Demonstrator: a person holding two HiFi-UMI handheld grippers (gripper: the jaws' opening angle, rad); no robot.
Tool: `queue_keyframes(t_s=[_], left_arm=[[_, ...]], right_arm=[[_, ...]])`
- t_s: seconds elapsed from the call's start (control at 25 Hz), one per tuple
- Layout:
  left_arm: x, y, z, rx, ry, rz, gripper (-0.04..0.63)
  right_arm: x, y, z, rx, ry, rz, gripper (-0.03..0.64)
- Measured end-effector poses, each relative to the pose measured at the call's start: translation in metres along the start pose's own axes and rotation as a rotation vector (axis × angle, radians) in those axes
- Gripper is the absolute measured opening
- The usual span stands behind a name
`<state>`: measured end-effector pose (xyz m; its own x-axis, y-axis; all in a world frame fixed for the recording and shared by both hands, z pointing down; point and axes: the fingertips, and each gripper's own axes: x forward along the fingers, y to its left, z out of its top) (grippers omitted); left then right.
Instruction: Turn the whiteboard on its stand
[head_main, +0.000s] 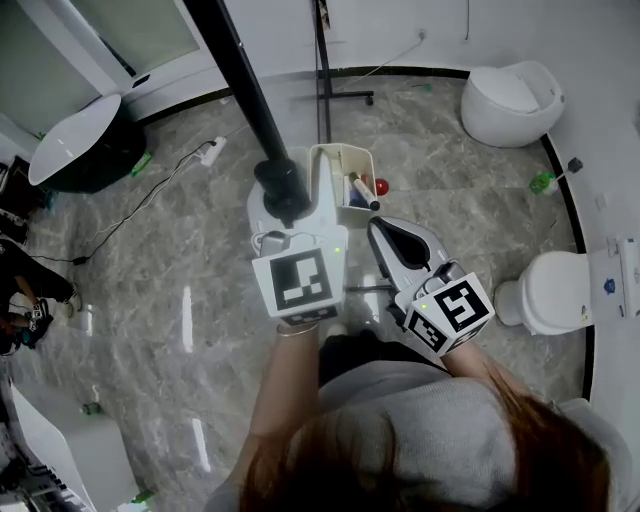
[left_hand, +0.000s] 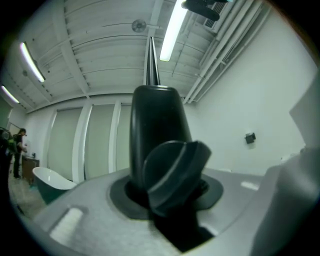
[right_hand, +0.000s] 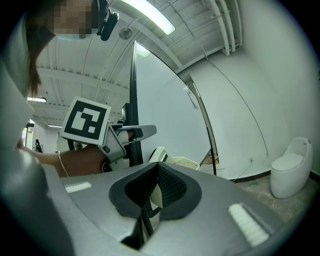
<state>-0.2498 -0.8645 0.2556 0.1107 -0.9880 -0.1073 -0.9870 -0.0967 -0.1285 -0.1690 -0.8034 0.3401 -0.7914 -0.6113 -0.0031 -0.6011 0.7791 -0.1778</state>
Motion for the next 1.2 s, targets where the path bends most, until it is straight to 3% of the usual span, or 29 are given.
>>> queue_keyframes(t_s=[0.28, 0.68, 0.88, 1.2], left_arm=[[-0.002, 0.005, 0.001, 0.003, 0.032, 0.030, 0.130], [-0.012, -0.001, 0.004, -0.005, 0.024, 0.017, 0.133], [-0.031, -0.008, 0.005, -0.008, 0.022, 0.014, 0.135], [-0.061, -0.029, 0.010, -0.026, 0.014, -0.032, 0.150]], right_arm=[[-0.002, -0.002, 0.008, -0.024, 0.027, -0.002, 0.003], [0.027, -0.004, 0.085, -0.153, -0.015, 0.014, 0.003], [0.026, 0.010, 0.108, -0.169, -0.045, -0.013, 0.003], [0.009, 0.021, 0.119, -0.158, -0.001, -0.106, 0.003]])
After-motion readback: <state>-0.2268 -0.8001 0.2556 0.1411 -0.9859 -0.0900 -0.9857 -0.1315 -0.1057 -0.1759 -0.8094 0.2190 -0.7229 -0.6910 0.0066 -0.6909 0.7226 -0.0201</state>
